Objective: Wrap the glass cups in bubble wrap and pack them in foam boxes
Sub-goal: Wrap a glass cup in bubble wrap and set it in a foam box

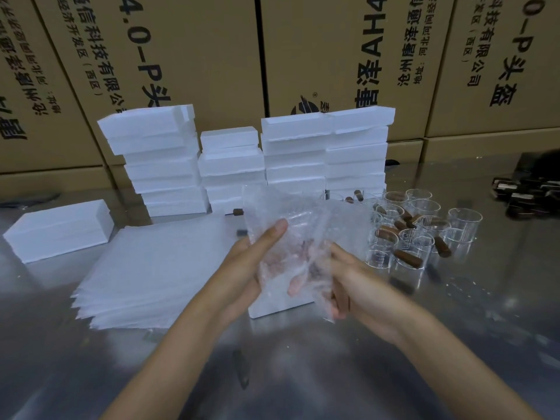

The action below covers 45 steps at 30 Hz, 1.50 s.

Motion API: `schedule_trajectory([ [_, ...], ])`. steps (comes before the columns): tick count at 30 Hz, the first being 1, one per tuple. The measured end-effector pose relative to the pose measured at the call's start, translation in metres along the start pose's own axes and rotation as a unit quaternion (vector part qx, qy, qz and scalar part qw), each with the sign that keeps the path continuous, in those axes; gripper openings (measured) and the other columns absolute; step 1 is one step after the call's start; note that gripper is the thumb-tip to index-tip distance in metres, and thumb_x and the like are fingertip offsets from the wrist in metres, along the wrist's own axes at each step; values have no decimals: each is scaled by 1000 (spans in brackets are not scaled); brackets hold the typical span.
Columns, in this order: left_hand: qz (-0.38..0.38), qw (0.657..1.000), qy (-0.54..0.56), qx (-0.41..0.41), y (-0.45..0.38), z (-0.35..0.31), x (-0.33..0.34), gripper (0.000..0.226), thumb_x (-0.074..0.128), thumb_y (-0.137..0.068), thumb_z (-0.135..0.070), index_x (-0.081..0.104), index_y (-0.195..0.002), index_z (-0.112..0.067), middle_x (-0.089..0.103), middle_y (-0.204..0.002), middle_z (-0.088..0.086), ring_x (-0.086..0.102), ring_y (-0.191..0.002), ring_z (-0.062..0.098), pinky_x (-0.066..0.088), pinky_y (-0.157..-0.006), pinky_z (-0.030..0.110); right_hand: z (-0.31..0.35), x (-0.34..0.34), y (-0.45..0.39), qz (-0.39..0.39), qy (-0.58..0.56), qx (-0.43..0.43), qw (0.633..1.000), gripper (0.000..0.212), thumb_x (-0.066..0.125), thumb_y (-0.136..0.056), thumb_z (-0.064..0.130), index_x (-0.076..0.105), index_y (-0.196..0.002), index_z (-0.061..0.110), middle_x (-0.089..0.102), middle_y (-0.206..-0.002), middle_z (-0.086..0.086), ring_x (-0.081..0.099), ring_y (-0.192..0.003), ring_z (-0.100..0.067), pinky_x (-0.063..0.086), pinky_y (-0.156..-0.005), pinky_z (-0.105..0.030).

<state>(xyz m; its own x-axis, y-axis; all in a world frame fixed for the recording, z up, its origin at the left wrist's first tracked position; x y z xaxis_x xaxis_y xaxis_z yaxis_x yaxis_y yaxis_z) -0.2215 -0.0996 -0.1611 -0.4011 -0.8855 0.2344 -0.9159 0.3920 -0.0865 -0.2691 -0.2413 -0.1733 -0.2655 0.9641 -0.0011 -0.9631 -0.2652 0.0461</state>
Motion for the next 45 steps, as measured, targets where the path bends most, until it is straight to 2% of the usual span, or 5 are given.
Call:
schedule_trajectory([
  [6,-50,998,31,-15,3,11,17,58,75,-81,-26,60,-128,4,70,-117,19,66,-113,33,54,-97,40,7,8,5,-22,96,-75,992,20,47,-102,43,60,-116,48,72,-114,11,68,-105,-10,57,-84,-22],
  [17,-45,988,143,-32,0,12,19,39,82,-76,-22,72,-111,-10,73,-106,13,72,-85,26,60,-76,36,17,-36,6,-178,68,-114,975,26,51,-104,23,74,-93,19,54,-53,11,45,-41,-8,36,-44,-17],
  [23,-76,962,261,-9,-13,1,15,12,73,-82,-24,81,-91,-22,73,-115,12,73,-99,25,61,-74,34,-4,-62,12,-270,-6,-80,959,39,54,-87,-4,63,-108,28,65,-103,4,64,-79,-18,46,-52,-17],
  [27,-29,979,199,-14,-10,15,42,50,70,-89,-25,60,-134,-6,64,-131,19,61,-122,36,50,-102,49,-23,-25,2,-123,-14,4,992,67,82,-62,67,61,-120,39,65,-124,18,66,-112,-12,48,-99,-36],
  [45,5,972,-227,64,15,41,26,33,74,-76,-25,67,-109,-28,70,-108,-14,64,-109,7,52,-86,19,-21,-46,3,-331,-28,-68,941,10,79,-83,17,72,-90,20,77,-83,3,74,-82,-16,59,-83,-42],
])
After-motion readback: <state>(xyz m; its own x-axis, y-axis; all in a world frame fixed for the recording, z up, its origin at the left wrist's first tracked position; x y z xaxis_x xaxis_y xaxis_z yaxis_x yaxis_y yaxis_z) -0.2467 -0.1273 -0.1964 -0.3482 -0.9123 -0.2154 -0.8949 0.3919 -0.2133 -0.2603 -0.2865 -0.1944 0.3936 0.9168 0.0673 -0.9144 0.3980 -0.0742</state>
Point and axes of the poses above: each hand's wrist, its own y-axis away from the middle knuckle, its own x-axis out of the palm, z = x × y, the point moved 6 cm from there along -y, towards the middle knuckle
